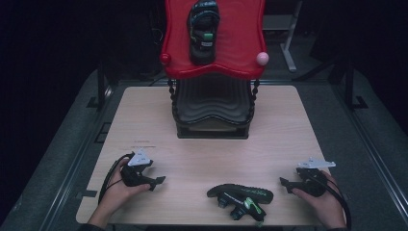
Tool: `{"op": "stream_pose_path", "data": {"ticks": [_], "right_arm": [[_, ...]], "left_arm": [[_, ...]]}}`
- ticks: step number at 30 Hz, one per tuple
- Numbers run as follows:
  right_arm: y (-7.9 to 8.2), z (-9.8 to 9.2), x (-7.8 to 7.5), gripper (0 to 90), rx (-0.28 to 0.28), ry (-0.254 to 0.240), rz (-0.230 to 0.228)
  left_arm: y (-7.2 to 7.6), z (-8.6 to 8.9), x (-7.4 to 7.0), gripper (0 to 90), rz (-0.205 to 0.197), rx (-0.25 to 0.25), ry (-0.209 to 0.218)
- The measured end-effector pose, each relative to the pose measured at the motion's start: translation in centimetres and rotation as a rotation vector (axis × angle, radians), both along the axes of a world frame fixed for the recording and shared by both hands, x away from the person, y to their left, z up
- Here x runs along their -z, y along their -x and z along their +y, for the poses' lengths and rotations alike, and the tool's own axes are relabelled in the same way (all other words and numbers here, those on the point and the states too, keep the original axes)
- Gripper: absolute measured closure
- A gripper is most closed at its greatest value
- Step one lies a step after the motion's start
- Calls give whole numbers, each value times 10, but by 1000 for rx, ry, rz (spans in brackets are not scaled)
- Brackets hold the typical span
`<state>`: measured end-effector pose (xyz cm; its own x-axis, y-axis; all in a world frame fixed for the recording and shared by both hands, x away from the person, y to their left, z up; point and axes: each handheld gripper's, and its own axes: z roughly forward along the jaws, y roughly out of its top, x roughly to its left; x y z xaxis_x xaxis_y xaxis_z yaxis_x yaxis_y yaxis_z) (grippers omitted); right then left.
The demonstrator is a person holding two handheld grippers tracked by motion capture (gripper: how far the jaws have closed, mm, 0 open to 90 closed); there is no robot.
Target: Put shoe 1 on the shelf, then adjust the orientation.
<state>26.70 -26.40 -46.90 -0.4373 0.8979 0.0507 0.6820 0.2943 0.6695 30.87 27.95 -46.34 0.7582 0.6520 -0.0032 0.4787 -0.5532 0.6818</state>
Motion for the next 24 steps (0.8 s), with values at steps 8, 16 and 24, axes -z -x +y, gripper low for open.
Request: {"op": "stream_pose_path", "data": {"ticks": [8,16,24], "right_arm": [[8,0,-22,664,-78,-133,-68],[20,10,-46,782,-210,-308,-140],[33,42,-55,891,-411,-381,-130]], "left_arm": [[-3,0,9,88,-21,-61,13],[-4,0,11,0,-20,-49,11],[-4,0,11,0,-20,-49,11]]}}
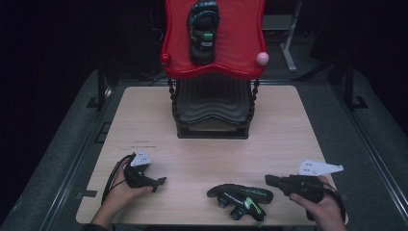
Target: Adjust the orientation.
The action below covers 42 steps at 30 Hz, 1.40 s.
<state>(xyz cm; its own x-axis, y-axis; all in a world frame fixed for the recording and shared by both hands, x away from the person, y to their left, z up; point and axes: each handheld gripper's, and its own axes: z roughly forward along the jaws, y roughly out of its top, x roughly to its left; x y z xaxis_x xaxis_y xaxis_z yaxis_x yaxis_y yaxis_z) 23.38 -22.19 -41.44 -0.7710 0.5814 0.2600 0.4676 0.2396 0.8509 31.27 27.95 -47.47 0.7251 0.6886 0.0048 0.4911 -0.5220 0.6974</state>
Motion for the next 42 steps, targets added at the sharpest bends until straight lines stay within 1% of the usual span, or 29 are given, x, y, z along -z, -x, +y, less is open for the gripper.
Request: {"op": "stream_pose_path", "data": {"ticks": [2,4,5,6,9,11,12,18,27,32,34,42], "right_arm": [[3,10,0,895,-40,20,-2],[6,19,1,898,-84,29,-1],[7,22,1,898,-94,31,1],[8,26,2,899,-109,43,1],[10,33,5,899,-141,61,8],[10,36,8,899,-142,83,12],[10,36,8,900,-144,77,16],[6,37,6,900,-128,94,-3],[-13,35,3,900,-102,101,-10],[-29,34,3,900,-81,110,-8],[-35,34,4,900,-76,114,-3],[-59,29,16,900,-43,84,43]], "left_arm": [[0,0,0,0,0,0,0],[0,0,0,0,0,0,0],[0,0,0,0,0,0,0],[0,0,0,0,0,0,0],[0,0,0,0,0,0,0],[0,0,0,0,0,0,0],[0,0,0,0,0,0,0],[0,0,0,0,1,-1,0],[0,0,0,0,1,-1,0],[0,0,0,0,1,-1,0],[0,0,0,0,1,-2,1],[0,0,0,0,1,-3,0]]}}
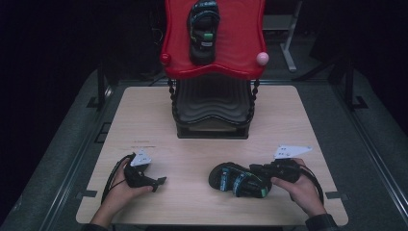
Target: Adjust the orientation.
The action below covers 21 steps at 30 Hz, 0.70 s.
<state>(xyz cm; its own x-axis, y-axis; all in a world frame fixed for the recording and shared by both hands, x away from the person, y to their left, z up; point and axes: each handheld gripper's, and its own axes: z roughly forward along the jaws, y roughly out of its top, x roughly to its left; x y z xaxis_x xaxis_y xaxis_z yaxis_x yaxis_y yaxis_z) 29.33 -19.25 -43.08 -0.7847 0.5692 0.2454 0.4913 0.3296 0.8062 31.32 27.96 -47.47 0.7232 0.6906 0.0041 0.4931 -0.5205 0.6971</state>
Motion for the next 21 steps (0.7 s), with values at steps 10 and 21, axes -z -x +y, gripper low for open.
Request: {"op": "stream_pose_path", "data": {"ticks": [10,21], "right_arm": [[-21,-4,23,900,34,48,57],[-15,-28,24,900,90,75,30]], "left_arm": [[0,0,0,0,1,-3,1],[0,0,0,0,1,-3,1]]}}
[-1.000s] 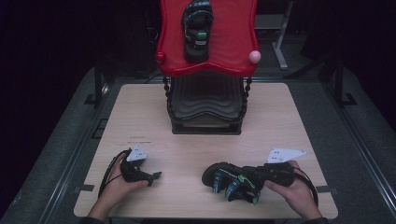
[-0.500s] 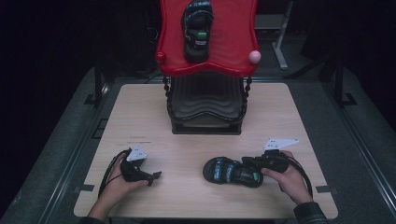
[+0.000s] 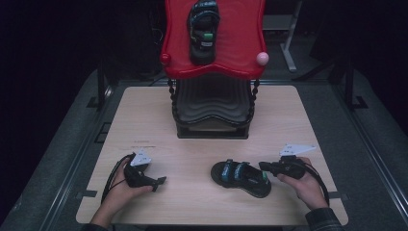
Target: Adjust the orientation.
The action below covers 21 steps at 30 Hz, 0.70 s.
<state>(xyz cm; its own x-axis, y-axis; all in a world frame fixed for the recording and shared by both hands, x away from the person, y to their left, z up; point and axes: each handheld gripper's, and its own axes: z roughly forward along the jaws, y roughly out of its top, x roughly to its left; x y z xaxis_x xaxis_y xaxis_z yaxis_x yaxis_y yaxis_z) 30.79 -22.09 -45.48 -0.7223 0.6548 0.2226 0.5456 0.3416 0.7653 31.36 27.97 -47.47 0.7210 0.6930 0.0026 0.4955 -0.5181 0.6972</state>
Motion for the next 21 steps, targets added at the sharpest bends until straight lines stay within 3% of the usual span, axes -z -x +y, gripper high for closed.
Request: {"op": "stream_pose_path", "data": {"ticks": [7,12,21], "right_arm": [[16,-16,4,900,-6,38,18],[19,-14,6,900,-26,71,31],[28,-12,4,900,-52,81,44]], "left_arm": [[0,0,0,0,0,0,-1],[0,0,0,0,-1,-2,-1],[0,0,0,0,-1,-3,-1]]}}
